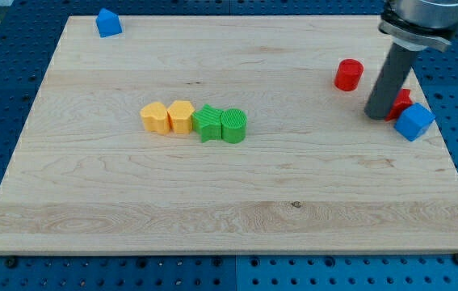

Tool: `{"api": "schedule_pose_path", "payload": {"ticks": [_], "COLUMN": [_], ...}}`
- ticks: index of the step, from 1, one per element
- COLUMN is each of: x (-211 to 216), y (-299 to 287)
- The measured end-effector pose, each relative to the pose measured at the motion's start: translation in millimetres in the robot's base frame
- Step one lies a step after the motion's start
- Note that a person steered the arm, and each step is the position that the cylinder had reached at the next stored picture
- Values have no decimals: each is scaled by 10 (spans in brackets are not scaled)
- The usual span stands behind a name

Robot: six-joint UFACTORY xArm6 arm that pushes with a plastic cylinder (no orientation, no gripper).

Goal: Move the blue cube to the left of the red circle

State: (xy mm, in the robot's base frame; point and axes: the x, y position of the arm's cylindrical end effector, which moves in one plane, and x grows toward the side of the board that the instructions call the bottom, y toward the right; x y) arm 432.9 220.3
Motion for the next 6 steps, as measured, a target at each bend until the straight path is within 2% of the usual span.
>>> {"api": "schedule_pose_path", "payload": {"ticks": [2,3,4,6], "x": [442,739,811,811], "y": [-9,422,738,811]}}
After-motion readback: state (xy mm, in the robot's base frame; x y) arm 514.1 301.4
